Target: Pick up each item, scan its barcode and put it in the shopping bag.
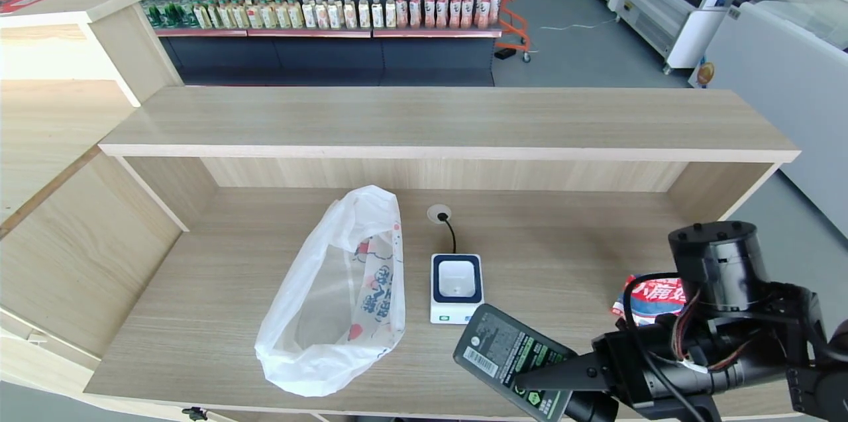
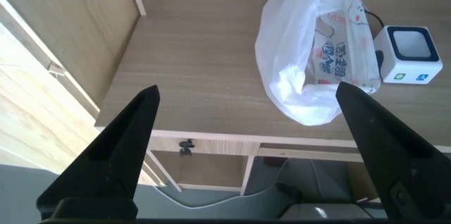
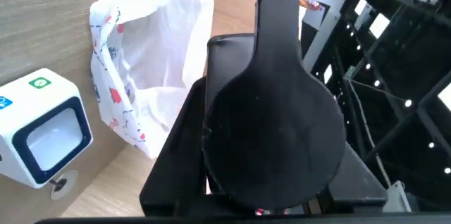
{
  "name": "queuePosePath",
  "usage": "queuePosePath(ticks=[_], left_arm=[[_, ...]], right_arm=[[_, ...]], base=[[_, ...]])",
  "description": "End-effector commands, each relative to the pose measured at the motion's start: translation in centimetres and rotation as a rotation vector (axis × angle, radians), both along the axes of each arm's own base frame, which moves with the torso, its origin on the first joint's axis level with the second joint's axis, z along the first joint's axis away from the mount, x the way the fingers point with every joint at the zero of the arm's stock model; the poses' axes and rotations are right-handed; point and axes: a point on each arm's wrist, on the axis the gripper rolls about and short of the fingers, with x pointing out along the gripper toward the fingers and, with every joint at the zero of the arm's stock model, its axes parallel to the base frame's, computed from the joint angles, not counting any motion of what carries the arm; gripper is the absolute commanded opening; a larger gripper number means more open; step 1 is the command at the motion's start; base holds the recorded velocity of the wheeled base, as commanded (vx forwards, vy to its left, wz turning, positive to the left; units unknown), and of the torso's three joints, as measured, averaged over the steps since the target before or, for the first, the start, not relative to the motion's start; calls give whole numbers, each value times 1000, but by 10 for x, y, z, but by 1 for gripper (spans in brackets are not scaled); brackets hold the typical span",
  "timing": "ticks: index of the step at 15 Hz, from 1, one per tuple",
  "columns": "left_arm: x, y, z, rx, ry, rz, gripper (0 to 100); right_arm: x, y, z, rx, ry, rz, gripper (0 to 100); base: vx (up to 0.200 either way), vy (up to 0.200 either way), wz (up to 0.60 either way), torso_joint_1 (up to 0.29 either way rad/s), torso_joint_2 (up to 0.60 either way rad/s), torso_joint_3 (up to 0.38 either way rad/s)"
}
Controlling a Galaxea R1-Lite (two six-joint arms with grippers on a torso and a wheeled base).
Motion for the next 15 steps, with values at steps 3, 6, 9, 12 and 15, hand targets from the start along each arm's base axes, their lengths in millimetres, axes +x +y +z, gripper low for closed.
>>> queuePosePath(ticks=[3,6,9,12,15], left_arm=[[0,0,0,0,0,1,100],[0,0,0,0,0,1,100],[0,0,0,0,0,1,100],[0,0,0,0,0,1,100],[0,0,0,0,0,1,100]], right_arm=[[16,18,-5,37,-24,60,0],[16,18,-13,22,0,63,0],[20,22,-17,19,1,68,0],[20,21,-17,19,1,67,0],[18,21,-16,21,0,69,0]], base=[[0,0,0,0,0,0],[0,0,0,0,0,0],[0,0,0,0,0,0],[0,0,0,0,0,0],[0,0,0,0,0,0]])
